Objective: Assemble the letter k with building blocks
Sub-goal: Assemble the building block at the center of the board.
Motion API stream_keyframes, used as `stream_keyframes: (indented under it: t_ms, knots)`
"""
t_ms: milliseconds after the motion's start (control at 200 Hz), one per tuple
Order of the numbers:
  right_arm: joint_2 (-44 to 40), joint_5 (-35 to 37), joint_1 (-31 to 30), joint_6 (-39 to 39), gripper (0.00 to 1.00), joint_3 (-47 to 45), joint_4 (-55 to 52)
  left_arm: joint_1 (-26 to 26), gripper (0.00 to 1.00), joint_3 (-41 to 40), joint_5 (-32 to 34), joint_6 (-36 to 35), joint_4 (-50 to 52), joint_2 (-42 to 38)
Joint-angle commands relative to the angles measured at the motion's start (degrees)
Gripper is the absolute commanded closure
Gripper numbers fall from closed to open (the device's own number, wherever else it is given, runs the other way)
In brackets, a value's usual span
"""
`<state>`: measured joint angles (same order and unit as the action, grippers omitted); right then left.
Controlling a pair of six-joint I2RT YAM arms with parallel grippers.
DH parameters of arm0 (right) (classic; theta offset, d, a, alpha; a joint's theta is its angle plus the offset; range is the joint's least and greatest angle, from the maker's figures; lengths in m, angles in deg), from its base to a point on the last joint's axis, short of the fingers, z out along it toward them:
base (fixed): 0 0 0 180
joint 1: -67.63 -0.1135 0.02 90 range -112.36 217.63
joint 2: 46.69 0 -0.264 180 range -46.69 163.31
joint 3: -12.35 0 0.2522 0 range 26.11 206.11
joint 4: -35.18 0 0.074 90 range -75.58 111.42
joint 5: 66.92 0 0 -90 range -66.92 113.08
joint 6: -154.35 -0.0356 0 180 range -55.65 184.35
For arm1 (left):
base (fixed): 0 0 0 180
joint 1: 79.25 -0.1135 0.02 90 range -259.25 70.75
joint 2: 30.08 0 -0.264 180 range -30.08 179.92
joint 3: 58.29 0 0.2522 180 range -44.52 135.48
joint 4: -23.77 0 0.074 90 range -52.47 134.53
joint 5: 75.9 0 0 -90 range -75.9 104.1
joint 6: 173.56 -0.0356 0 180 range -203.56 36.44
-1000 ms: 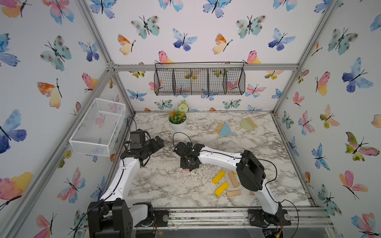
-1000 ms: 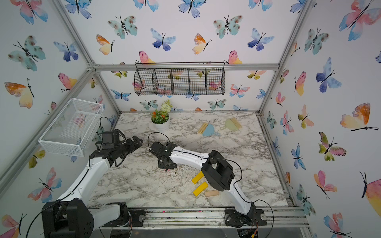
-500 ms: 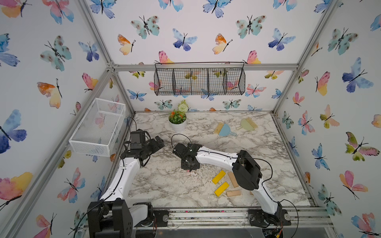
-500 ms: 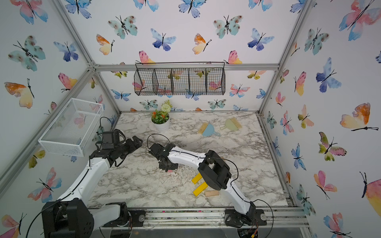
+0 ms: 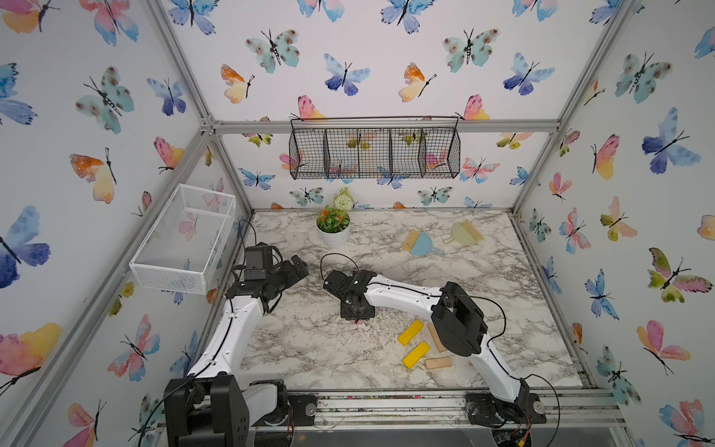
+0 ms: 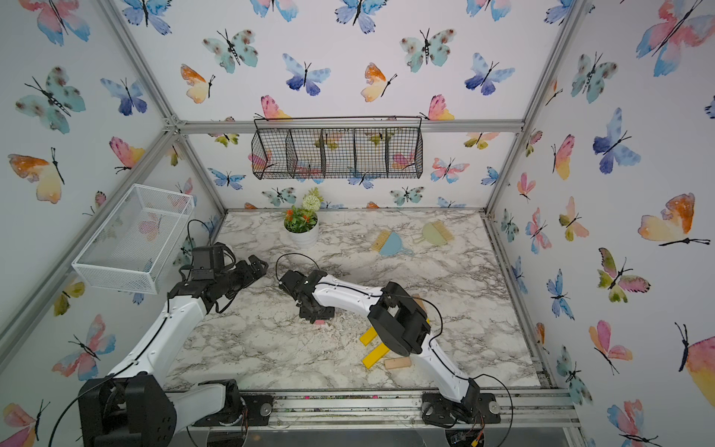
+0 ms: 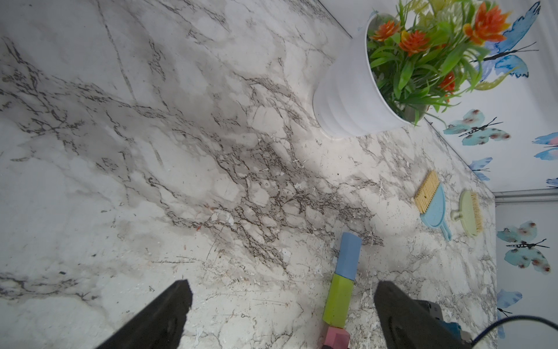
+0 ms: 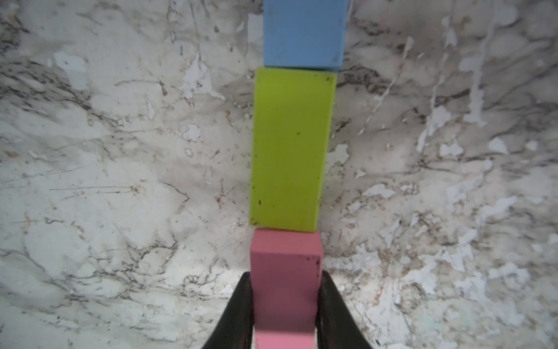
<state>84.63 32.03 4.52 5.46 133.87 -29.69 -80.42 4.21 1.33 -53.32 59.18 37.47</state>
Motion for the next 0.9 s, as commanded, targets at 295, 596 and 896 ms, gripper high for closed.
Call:
stream_keyframes:
  t_ms: [295,596,896]
  knots:
    - [2.7,-1.7,0.8,-0.1,0.99,0.3,-1.3,-0.4,0.02,-0.8,0.5,0.1,-0.2,0.0]
    - [3.2,-2.0,1.1,0.0,0.99,0.1,-0.7,-0.3,0.01,-0.8,0.5,0.2,-0.1,0.1]
    - [4.1,-1.9,1.5,0.4,0.99,0.6,-0.7,-0.4,0.01,-0.8,0.4,0.1,-0.2,0.0]
